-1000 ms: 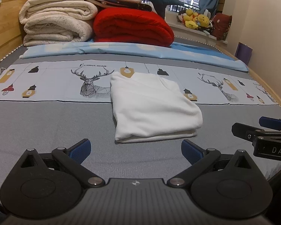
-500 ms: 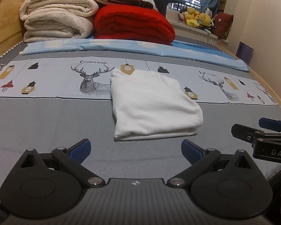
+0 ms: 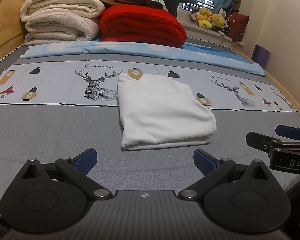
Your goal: Fold small clothes
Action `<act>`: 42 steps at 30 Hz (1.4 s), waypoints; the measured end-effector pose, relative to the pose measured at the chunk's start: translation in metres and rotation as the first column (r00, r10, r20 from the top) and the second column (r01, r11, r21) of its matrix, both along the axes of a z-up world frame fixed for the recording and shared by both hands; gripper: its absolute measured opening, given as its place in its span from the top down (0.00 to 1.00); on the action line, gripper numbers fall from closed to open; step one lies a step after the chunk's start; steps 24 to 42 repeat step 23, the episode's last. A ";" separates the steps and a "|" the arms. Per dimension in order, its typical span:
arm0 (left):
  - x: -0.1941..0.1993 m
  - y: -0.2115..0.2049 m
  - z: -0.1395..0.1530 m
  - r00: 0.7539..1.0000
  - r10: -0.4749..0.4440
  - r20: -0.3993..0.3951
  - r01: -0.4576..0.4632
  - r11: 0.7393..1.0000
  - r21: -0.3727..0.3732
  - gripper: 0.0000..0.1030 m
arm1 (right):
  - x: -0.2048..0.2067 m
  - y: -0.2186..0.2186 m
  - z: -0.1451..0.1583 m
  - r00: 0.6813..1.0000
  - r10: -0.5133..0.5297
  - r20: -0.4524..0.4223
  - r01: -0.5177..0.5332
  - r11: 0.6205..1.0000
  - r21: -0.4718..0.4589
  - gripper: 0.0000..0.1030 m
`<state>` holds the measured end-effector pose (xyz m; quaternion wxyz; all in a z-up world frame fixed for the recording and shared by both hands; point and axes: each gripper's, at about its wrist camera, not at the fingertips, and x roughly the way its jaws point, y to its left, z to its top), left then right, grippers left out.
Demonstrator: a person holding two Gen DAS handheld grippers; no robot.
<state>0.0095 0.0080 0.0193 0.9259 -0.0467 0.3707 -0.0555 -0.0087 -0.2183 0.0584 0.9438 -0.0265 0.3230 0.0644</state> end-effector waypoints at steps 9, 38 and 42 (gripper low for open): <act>0.000 0.000 0.000 1.000 -0.004 0.002 0.004 1.000 0.002 0.00 | -0.001 0.001 0.001 1.000 0.006 0.001 -0.006 1.000 0.000 0.10; 0.000 -0.003 -0.001 1.000 -0.008 0.005 0.007 1.000 0.007 0.00 | -0.001 0.003 0.001 1.000 0.008 0.002 -0.008 1.000 0.000 0.10; 0.000 -0.003 -0.001 1.000 -0.008 0.005 0.007 1.000 0.007 0.00 | -0.001 0.003 0.001 1.000 0.008 0.002 -0.008 1.000 0.000 0.10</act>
